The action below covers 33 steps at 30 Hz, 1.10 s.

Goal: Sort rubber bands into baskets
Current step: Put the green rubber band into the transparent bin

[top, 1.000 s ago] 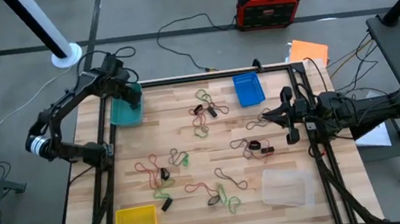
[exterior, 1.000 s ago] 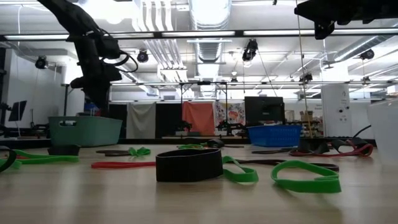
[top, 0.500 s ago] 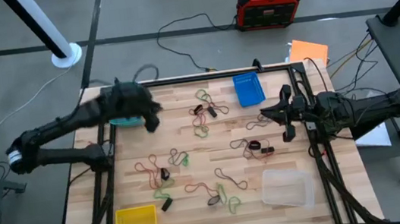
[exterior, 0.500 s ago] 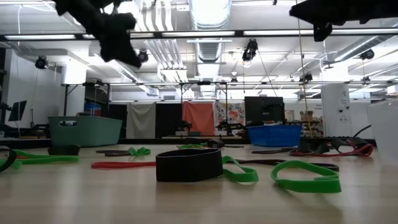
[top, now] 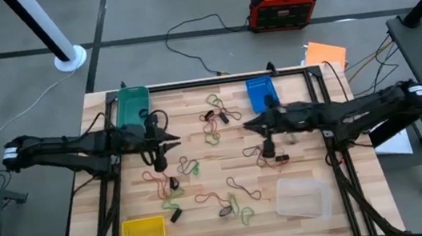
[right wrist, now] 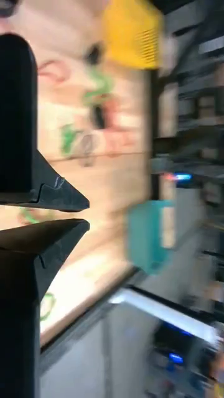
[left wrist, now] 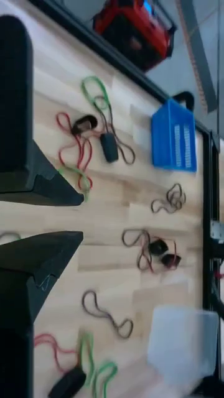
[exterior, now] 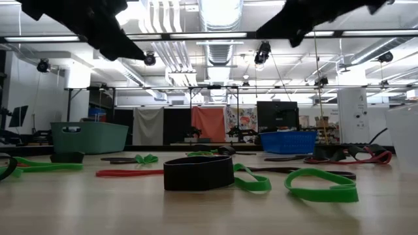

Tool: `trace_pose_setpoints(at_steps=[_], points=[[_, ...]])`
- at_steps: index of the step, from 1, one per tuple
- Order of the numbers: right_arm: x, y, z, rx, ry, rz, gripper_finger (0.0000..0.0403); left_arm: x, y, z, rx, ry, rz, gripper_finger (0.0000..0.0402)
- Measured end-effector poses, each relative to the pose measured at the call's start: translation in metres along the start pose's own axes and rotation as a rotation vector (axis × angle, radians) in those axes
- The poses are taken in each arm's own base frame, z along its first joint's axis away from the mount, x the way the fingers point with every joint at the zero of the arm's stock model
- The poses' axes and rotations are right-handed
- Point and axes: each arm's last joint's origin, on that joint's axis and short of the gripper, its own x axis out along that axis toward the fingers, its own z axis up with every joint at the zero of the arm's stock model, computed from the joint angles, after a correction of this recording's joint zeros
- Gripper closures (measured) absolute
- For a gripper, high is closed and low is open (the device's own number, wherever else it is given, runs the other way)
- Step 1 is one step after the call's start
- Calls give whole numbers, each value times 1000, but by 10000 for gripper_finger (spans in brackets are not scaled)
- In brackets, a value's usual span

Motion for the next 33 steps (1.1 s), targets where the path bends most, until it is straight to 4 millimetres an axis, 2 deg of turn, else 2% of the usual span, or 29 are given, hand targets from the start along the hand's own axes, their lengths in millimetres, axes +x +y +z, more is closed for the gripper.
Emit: trace_pose_setpoints(at_steps=[6, 13, 18, 24, 29, 33], points=[[47, 6, 16, -62, 242, -61, 374, -4, 1, 1, 45, -29, 1, 341], [103, 13, 13, -142, 391, 2, 374, -1, 0, -4, 114, -47, 3, 341], [140, 16, 4, -171, 446, 10, 355, 3, 0, -15, 113, -83, 5, 341], [178, 20, -12, -169, 503, 5, 299, 2, 0, -10, 195, -186, 20, 341], [200, 20, -31, -166, 556, 1, 255, -2, 0, -4, 269, -219, 32, 341], [213, 17, -48, -116, 602, -20, 240, -3, 1, -5, 281, -219, 33, 341]])
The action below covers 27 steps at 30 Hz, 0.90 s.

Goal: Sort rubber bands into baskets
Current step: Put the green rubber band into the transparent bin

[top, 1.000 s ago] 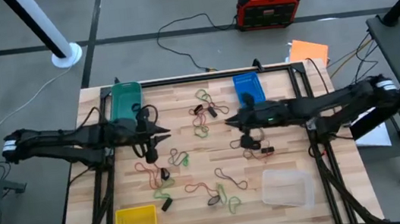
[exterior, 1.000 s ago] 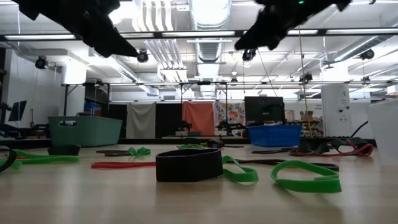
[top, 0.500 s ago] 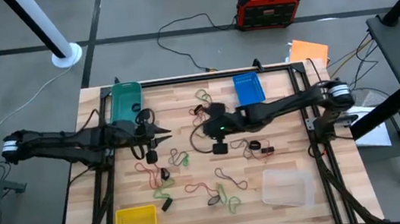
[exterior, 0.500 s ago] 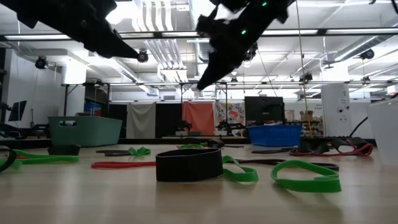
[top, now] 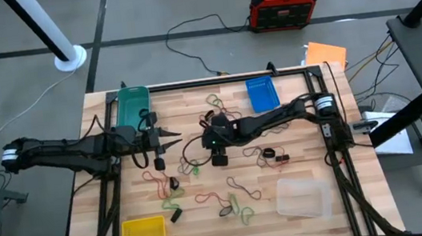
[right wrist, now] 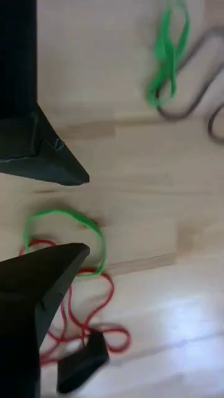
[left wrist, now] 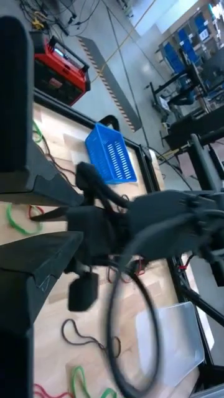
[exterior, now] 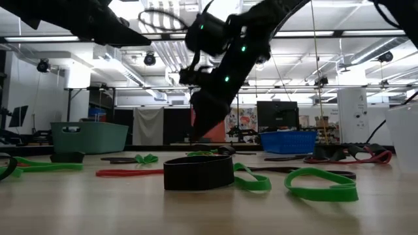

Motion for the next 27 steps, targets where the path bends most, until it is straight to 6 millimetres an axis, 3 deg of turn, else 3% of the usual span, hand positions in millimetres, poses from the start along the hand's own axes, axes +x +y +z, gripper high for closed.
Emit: trace_pose_setpoints(at_steps=[9, 15, 20, 27], points=[[27, -12, -11, 98, 61, 18, 258, -4, -1, -8, 0, 2, 1, 341], [37, -10, -16, 119, 77, 81, 307, -5, 0, -10, -1, 18, 56, 341], [37, -9, -16, 115, 78, 85, 380, -1, 2, -14, 1, 77, 161, 341], [31, -11, -13, 104, 64, 86, 393, 5, 1, -16, 2, 106, 165, 341]])
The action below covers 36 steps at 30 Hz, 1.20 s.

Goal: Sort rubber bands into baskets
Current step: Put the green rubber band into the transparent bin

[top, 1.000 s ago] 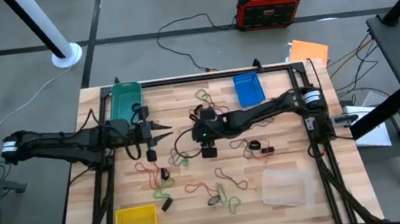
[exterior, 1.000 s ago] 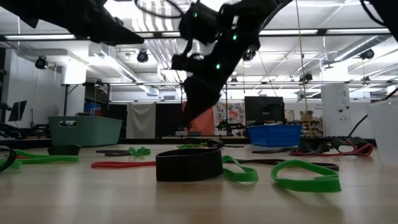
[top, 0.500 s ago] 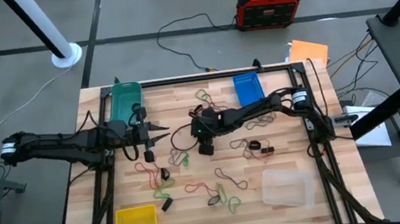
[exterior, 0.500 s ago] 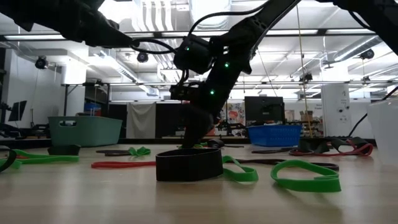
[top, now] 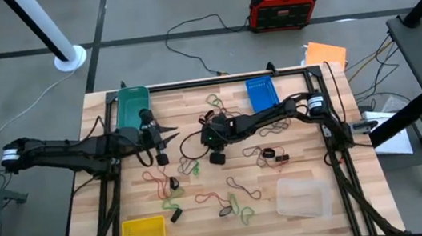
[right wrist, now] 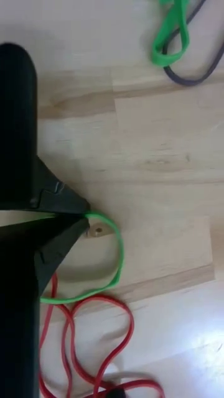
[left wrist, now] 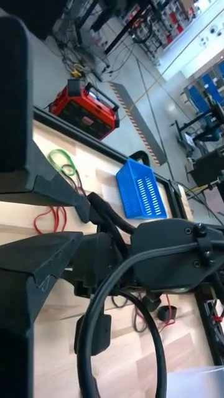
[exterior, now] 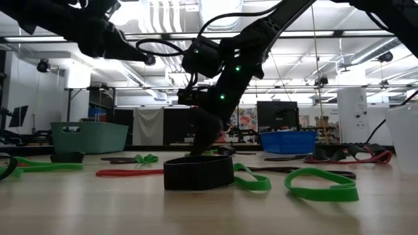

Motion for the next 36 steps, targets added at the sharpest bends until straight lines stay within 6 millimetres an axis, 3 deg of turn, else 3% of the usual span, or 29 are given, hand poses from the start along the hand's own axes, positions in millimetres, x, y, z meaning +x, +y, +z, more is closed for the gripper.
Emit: trace_pose_setpoints(at_steps=[6, 13, 19, 25, 31, 36], points=[[-31, -1, 10, -13, -39, 8, 394, 0, 1, 1, -17, -4, 2, 341], [-108, 10, 18, -6, -46, 136, 394, -1, 2, 4, -25, -25, 8, 341], [-179, 41, 8, 110, 18, 405, 394, -1, 3, 8, -40, -64, 19, 341], [-230, 88, -26, 285, 253, 599, 394, -1, 4, 13, -90, -116, 31, 341], [-255, 142, -75, 514, 523, 557, 394, 6, 3, 17, -138, -163, 40, 341], [-262, 169, -114, 667, 659, 426, 394, 18, -2, 16, -135, -155, 38, 341]])
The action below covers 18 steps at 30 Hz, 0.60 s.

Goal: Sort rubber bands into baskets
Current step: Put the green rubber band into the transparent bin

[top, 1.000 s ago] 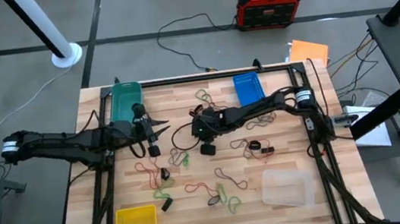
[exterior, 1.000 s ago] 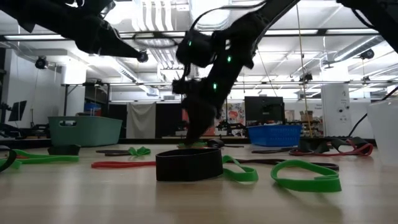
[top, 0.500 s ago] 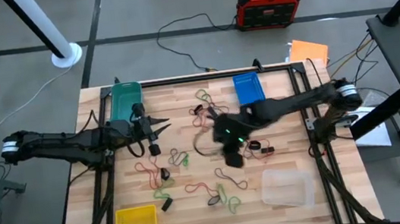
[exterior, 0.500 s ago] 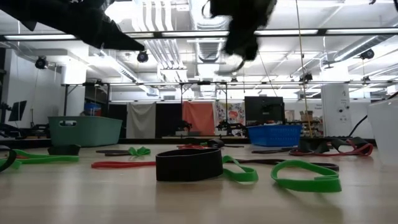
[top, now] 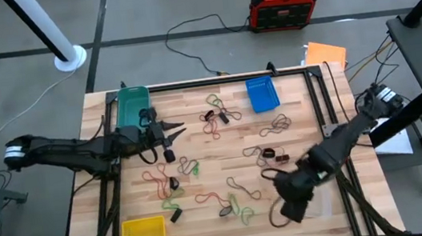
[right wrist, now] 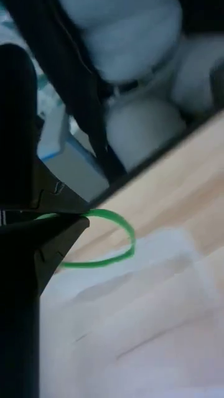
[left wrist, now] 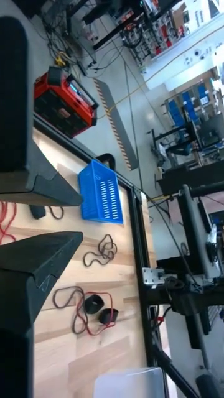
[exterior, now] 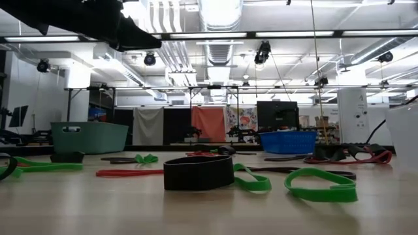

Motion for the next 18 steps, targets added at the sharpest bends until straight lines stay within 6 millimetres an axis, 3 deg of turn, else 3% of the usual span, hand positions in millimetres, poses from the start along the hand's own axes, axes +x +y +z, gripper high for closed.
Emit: trace_pose_setpoints(at_steps=[4, 9, 18], points=[[19, -15, -10, 92, -14, -104, 394, 7, -3, -2, -2, -8, 2, 341], [37, -36, -9, 159, -11, -197, 394, 14, -6, -2, 2, 3, -1, 341], [53, -59, -7, 185, 1, -285, 394, 16, -7, -3, 6, 13, -3, 341]])
